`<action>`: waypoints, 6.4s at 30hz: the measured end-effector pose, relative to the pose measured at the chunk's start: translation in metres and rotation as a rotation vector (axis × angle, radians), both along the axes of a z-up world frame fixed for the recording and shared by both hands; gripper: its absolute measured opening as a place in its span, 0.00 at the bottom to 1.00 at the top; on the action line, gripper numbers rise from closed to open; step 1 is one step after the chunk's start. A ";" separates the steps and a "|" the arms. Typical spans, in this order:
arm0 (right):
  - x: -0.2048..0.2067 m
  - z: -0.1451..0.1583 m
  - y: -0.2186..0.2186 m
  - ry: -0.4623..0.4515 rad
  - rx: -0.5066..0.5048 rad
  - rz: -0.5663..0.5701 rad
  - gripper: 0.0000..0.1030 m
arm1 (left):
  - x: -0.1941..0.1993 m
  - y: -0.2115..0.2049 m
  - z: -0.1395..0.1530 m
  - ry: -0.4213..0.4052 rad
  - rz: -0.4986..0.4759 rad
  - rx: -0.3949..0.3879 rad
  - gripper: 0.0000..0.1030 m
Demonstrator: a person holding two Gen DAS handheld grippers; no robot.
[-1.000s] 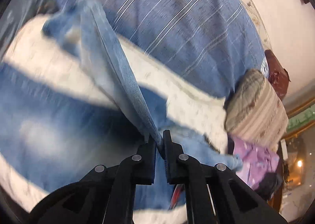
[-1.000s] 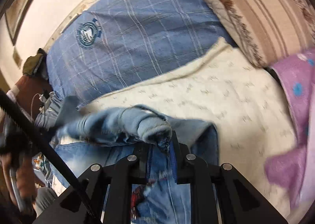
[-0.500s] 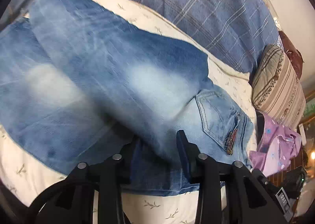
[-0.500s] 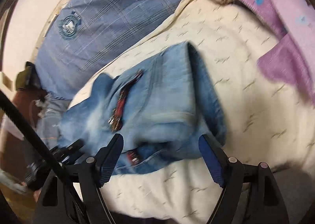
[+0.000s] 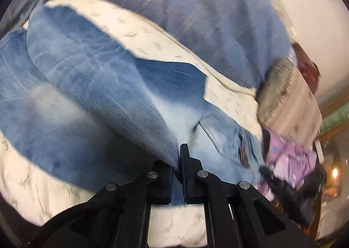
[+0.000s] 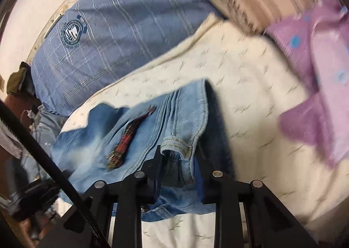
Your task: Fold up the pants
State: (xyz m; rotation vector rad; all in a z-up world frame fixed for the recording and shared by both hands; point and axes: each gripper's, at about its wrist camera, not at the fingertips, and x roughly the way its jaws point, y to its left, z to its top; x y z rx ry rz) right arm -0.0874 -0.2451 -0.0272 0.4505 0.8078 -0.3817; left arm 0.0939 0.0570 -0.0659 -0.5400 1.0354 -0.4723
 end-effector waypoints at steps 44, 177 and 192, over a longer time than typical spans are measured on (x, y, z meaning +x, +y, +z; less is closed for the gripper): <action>0.156 -0.081 0.349 0.117 -0.279 0.835 0.02 | 0.078 0.204 -0.015 -0.056 0.383 -0.059 0.01; 0.105 -0.019 0.118 -0.114 0.192 0.399 0.70 | -0.021 0.121 -0.059 -0.044 0.113 -0.119 0.57; 0.088 -0.086 0.076 0.009 0.382 0.369 0.64 | -0.010 0.102 -0.062 -0.056 0.050 0.055 0.09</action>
